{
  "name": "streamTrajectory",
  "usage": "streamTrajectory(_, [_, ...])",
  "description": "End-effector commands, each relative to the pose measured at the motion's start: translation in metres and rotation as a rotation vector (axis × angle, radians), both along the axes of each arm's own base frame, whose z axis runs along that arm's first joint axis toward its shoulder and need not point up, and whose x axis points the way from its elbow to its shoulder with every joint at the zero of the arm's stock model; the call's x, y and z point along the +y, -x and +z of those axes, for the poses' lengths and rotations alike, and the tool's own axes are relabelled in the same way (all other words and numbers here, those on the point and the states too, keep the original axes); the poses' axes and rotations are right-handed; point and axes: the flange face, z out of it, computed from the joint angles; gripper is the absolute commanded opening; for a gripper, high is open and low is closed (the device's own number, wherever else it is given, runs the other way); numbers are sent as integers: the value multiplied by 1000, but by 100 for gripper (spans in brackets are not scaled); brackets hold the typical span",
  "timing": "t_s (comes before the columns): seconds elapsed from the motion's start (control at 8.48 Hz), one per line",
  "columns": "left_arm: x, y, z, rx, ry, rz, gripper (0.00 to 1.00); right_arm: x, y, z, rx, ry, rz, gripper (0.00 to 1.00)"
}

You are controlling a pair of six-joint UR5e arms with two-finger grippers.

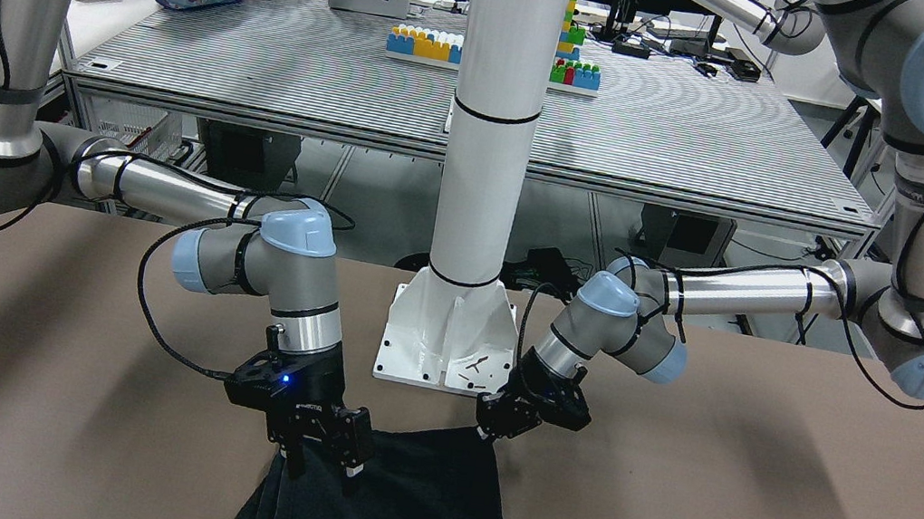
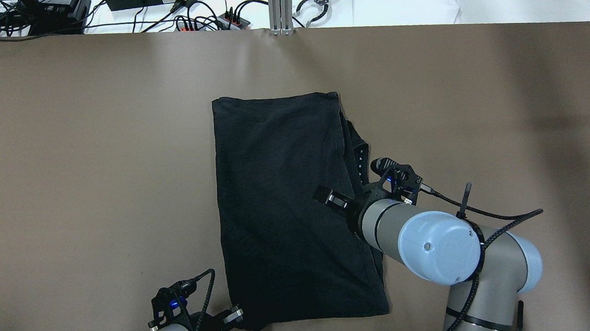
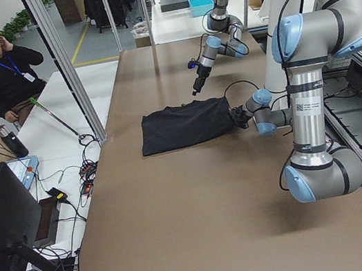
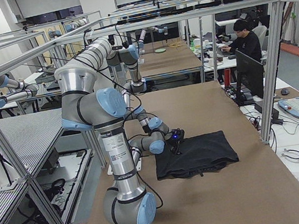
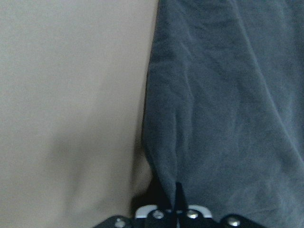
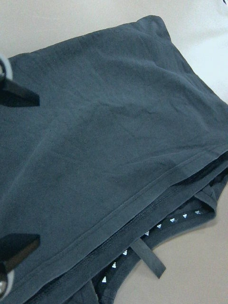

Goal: Fold clothes
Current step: 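Grasp the shirt's near edge with both grippers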

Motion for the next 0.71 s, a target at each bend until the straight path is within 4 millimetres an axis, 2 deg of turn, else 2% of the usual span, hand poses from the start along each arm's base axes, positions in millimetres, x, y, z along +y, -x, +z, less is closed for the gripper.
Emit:
streamTrajectory(0.0, [2,21,5,-3,-3,3,0,23,13,22,25,26,3,93])
streamTrajectory(0.24, [3,19,10,-20,-14,8,0,47,19,54,73,41,-12,91])
streamTrajectory(0.47, [2,18,12,-30,-15,4,0,56,5,104,27,141,36,91])
streamTrajectory(0.59, [4,16,12,-31,-16,7,0,59,4,125,9,137,31,91])
